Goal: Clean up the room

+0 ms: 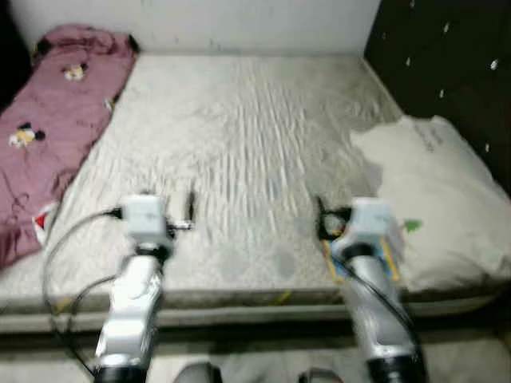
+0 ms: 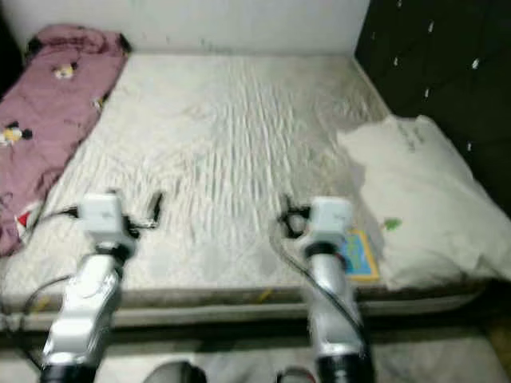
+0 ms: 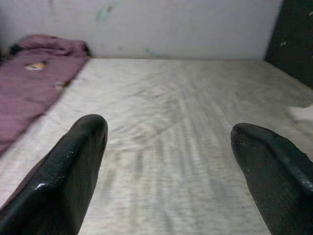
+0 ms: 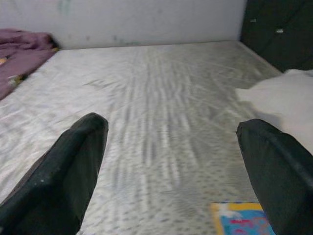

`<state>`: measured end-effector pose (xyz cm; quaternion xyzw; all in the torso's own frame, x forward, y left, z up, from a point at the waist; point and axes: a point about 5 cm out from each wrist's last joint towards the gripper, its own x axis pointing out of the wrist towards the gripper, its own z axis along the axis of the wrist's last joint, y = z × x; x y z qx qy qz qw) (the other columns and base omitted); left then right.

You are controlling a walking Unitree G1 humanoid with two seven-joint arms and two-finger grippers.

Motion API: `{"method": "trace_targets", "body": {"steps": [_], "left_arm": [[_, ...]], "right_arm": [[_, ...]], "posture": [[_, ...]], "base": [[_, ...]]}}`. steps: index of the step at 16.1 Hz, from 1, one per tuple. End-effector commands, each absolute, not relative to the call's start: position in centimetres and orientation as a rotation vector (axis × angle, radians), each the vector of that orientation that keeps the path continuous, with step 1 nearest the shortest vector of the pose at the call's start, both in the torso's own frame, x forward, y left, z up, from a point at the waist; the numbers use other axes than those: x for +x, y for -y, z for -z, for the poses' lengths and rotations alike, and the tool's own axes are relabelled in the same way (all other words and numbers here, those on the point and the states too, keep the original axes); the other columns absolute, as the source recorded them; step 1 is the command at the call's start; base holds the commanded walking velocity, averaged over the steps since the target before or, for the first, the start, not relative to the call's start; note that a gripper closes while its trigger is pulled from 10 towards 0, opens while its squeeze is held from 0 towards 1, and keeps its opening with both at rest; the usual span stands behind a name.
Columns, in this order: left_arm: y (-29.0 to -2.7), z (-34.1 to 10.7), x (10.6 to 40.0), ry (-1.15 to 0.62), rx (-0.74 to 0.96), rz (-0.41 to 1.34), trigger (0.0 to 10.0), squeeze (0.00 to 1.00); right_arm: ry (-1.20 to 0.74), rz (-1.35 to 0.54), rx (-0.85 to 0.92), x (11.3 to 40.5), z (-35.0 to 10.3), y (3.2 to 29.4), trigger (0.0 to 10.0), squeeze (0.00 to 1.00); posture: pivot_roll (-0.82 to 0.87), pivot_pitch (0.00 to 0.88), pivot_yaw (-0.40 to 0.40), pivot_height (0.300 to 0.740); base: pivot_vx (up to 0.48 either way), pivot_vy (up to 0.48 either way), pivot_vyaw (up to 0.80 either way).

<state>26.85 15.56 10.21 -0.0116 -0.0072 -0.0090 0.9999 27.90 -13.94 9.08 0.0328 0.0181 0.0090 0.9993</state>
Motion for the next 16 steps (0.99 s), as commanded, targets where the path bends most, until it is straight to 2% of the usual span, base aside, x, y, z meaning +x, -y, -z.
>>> {"method": "trace_targets", "body": {"steps": [1, 9, 11, 13, 16], "left_arm": [[-14.94, -9.89, 26.87, -0.005, -0.040, 0.029, 10.0, 0.00], [-14.78, -9.88, 27.03, -0.006, -0.059, 0.016, 10.0, 0.00], [-14.78, -9.90, 27.10, -0.005, -0.061, 0.013, 10.0, 0.00], [-14.74, -10.05, 27.10, 0.011, -0.067, 0.020, 10.0, 0.00], [-14.56, -10.33, 27.12, 0.027, -0.058, 0.032, 10.0, 0.00]], "right_arm": [[-0.046, 0.011, 0.053, 27.84, -8.97, 14.96, 10.0, 0.00], [-0.058, 0.006, 0.036, 27.99, -8.87, 15.05, 10.0, 0.00], [-0.060, 0.007, 0.038, 28.08, -8.87, 15.10, 10.0, 0.00], [-0.060, 0.006, 0.038, 28.11, -8.87, 15.09, 10.0, 0.00], [-0.062, 0.005, 0.036, 28.20, -8.88, 15.05, 10.0, 0.00]], "posture": [[0.01, 0.038, 0.023, 0.740], [0.01, 0.037, 0.014, 0.740], [0.01, 0.036, 0.013, 0.740], [0.01, 0.036, 0.014, 0.740], [0.01, 0.036, 0.014, 0.740]], "base": [[0.000, 0.480, 0.00], [0.000, 0.480, 0.00], [0.000, 0.480, -0.54], [0.000, 0.480, 0.00], [0.000, 0.000, 0.00]]}}
